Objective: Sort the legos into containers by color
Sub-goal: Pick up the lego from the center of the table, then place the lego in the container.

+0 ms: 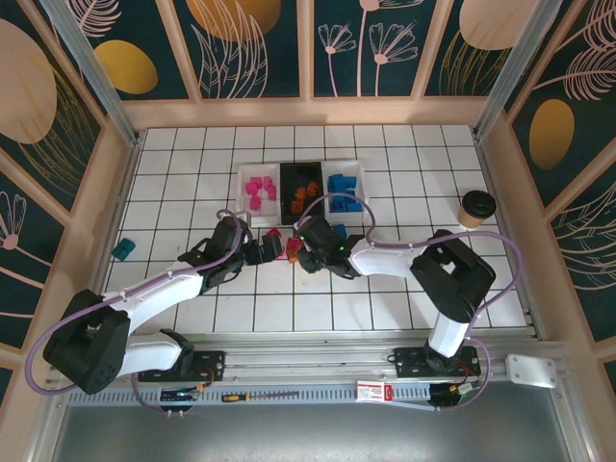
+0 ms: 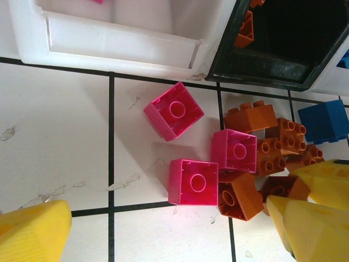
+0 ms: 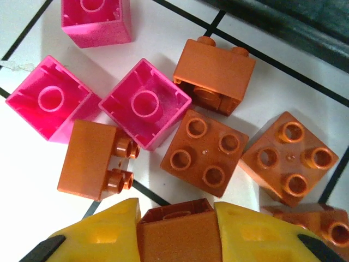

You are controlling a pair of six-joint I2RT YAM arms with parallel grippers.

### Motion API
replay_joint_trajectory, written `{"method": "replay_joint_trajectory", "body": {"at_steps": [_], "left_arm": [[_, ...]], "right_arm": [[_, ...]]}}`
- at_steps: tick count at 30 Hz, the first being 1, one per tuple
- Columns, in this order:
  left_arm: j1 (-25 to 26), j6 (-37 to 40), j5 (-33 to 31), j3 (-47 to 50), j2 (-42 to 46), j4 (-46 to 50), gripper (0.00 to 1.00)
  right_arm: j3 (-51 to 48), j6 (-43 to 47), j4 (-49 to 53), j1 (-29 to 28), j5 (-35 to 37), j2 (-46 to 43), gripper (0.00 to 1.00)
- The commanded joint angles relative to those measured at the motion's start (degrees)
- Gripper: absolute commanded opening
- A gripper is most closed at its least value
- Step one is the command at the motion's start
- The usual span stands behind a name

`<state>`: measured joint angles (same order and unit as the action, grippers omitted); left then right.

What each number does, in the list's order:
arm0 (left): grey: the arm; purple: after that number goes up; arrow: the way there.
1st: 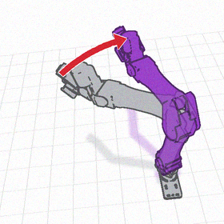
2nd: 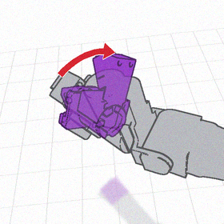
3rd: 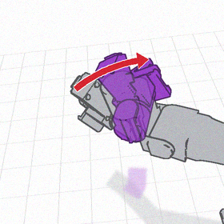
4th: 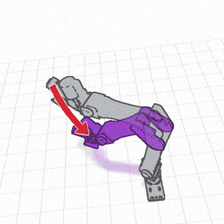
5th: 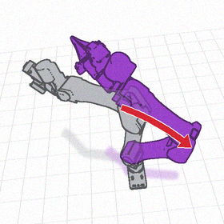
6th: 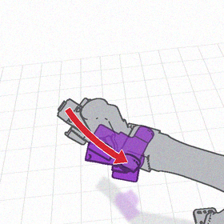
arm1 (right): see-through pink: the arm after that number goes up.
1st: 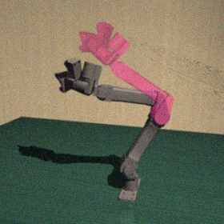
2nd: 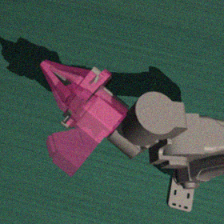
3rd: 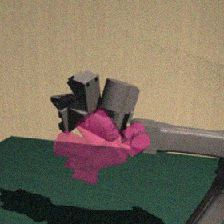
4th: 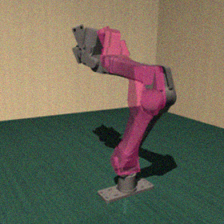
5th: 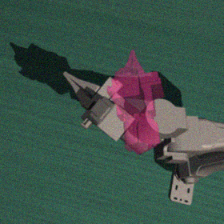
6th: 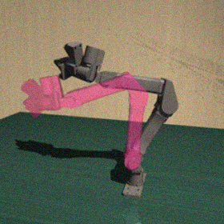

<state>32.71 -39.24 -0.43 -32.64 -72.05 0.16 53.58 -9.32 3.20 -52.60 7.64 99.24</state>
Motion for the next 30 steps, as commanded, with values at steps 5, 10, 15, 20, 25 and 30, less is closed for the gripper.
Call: {"method": "replay_joint_trajectory", "body": {"at_steps": [5,10,15,20,25,30], "left_arm": [[0.27,0.65,0.71,-0.97,0.07,-0.32,0.99],[0.33,0.13,1.12,-0.83,-0.28,-0.85,0.99],[0.28,-0.06,1.73,-0.65,-0.03,-0.80,0.99],[0.31,-0.05,2.25,-0.74,-0.06,-0.69,0.97],[0.31,-0.10,2.53,-1.30,-0.28,-0.47,0.94],[0.34,0.05,1.80,-1.37,-0.26,0.10,0.95]], "right_arm": [[3.81,0.91,-0.02,1.00,-0.67,-10.71,0.27],[8.82,-0.15,-5.75,5.02,0.46,-7.67,0.26],[15.96,-2.12,-8.68,9.35,-0.67,0.98,0.25],[24.36,-3.65,-8.49,11.71,-1.05,10.09,0.25],[30.43,-5.55,-6.75,12.90,-0.70,16.70,0.27],[32.96,-6.76,-5.30,13.92,-1.55,19.62,0.45]]}}
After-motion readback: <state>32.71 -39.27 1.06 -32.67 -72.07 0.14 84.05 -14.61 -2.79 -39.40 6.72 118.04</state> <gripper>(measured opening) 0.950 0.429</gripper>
